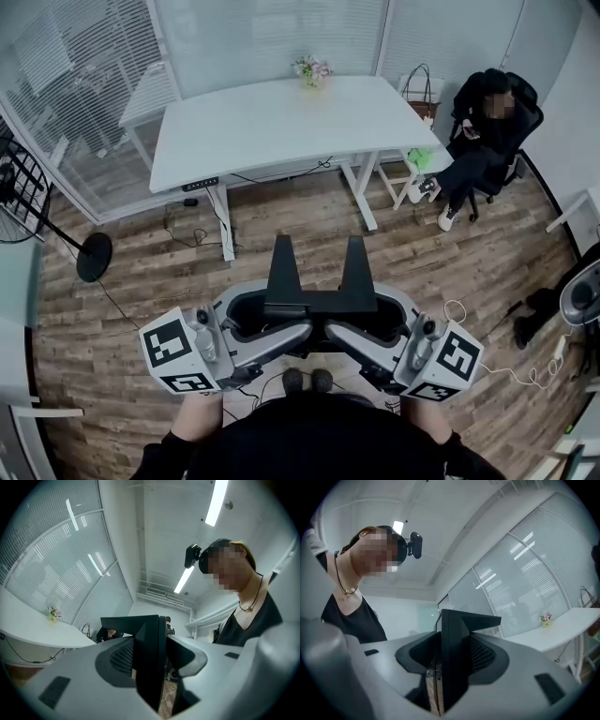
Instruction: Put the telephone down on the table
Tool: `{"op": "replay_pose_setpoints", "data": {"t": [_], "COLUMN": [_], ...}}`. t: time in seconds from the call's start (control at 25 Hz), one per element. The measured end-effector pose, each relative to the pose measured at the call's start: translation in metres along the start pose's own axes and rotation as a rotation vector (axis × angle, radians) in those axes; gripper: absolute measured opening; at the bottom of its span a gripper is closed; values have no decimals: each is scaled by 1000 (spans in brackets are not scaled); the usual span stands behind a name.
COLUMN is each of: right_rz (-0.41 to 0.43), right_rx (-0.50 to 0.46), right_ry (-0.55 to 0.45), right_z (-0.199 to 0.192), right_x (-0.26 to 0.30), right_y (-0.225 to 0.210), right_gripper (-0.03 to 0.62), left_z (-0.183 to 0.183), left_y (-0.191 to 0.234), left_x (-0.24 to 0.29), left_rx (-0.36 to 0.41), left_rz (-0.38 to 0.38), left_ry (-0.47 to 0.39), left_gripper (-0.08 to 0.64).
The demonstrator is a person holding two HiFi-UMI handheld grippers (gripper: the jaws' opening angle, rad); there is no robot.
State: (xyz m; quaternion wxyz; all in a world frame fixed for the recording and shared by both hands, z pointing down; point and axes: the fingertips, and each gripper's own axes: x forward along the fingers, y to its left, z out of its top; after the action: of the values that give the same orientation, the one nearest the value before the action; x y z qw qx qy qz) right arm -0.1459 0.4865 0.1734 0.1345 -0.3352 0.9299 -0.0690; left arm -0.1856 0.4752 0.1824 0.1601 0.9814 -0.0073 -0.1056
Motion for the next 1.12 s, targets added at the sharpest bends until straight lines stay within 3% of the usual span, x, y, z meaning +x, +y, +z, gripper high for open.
{"op": "replay_pose_setpoints", "data": {"t": [0.56,1.12], "right_rz": [-45,-42], "right_rx": [20,8], "right_ry": [-28,-34], "right_z": [-26,-24], "right_x": [11,21], "right_y": [22,3], "right_gripper": [210,210], "left_z": [-11,-6], "left_y": [-4,16], "left_x": [-32,-26], "left_rx": [-7,1], "left_rz": [-39,-37], "left_ry": [43,38], "left_gripper": [210,210]}}
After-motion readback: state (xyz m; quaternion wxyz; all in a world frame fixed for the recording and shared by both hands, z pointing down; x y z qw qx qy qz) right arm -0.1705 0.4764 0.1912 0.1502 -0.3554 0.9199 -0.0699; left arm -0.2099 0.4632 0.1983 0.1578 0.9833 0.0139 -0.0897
